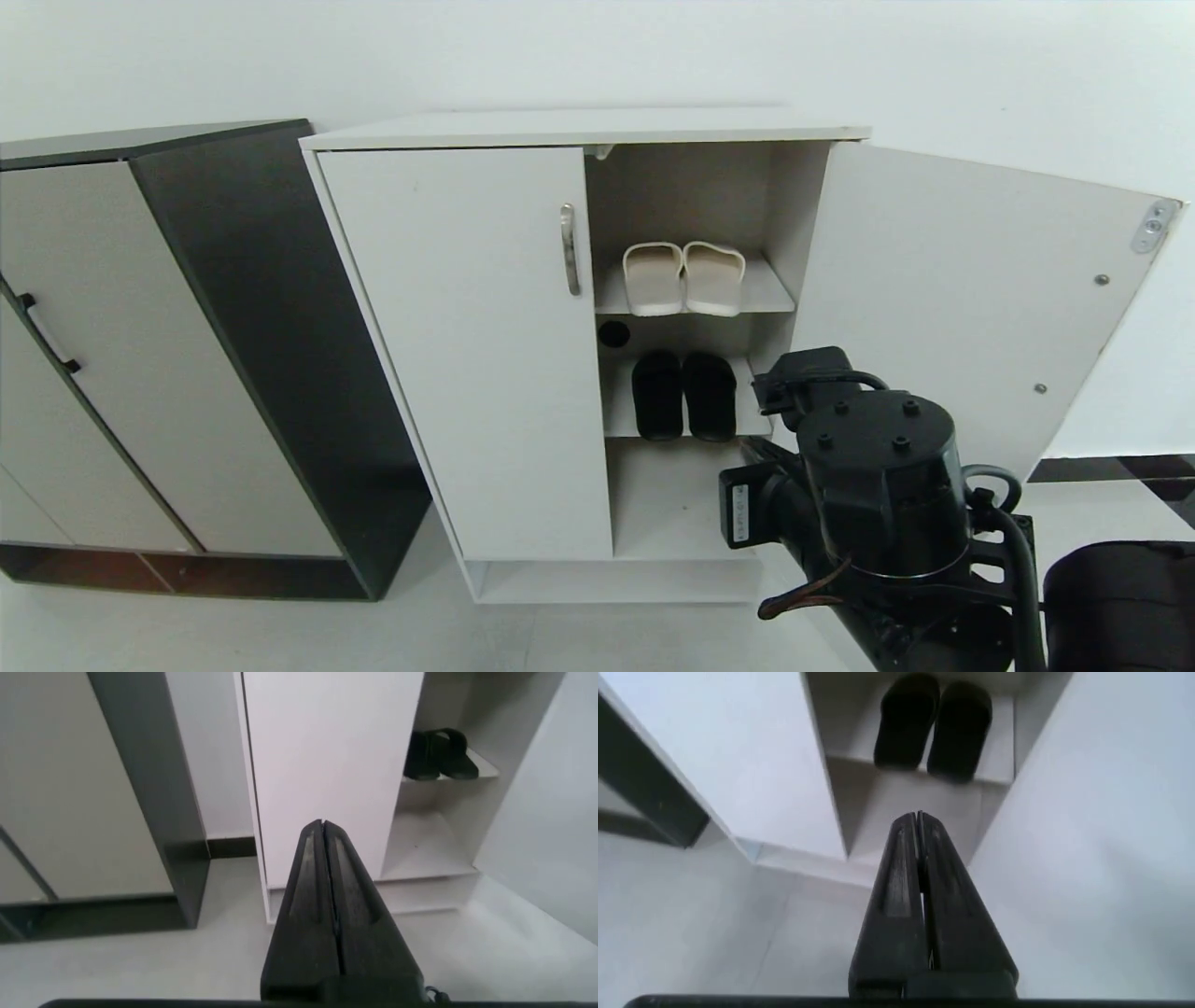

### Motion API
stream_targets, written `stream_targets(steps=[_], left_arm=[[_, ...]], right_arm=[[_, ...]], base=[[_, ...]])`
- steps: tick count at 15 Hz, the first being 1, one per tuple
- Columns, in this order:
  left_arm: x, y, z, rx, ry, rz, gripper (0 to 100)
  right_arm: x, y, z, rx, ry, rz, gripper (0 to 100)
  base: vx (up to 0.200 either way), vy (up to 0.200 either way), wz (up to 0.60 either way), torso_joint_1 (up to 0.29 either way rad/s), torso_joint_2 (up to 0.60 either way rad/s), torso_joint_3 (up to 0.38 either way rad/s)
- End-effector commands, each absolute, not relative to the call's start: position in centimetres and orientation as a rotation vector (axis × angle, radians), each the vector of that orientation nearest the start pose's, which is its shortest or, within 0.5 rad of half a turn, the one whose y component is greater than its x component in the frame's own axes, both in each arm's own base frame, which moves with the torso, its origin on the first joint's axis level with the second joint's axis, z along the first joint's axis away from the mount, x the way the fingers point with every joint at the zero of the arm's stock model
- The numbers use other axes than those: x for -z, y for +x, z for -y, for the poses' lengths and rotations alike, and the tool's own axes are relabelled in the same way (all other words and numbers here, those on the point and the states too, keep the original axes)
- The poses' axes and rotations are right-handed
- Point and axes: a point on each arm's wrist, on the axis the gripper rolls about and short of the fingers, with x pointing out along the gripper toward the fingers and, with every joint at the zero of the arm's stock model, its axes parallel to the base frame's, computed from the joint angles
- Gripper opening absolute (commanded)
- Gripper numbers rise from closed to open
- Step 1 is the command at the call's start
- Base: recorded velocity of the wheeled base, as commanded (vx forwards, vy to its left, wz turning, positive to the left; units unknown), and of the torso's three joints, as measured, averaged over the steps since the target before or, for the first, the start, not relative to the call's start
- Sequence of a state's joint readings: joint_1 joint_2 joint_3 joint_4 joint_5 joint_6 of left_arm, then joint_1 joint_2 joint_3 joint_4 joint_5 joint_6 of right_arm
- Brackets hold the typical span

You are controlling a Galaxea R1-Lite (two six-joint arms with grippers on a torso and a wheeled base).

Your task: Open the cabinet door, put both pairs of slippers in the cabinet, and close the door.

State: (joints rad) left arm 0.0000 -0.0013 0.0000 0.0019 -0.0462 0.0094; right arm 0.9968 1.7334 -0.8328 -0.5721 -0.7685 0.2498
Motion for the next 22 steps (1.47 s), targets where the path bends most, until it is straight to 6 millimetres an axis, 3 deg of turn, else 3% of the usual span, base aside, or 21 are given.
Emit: stream_targets(steps=[1, 3, 22], left_arm=[[-7.53, -2.28, 0.1, 0.046, 0.009, -0.001, 0], [-7.53, -2.28, 0.1, 0.046, 0.009, -0.001, 0], [-7.53, -2.28, 0.1, 0.046, 0.009, -0.001, 0]], right_arm=[[-17.38, 17.96, -24.91, -0.198, -0.01, -0.238, 0], [-17.27, 18.01, -24.81, -0.194, -0.013, -0.241, 0], [-16.43, 18.24, -24.4, -0.184, -0.043, -0.251, 0]], base=[[-0.2, 0.0, 0.0, 0.002, 0.0, 0.002], [-0.2, 0.0, 0.0, 0.002, 0.01, 0.0], [0.0, 0.0, 0.0, 0.0, 0.0, 0.0]])
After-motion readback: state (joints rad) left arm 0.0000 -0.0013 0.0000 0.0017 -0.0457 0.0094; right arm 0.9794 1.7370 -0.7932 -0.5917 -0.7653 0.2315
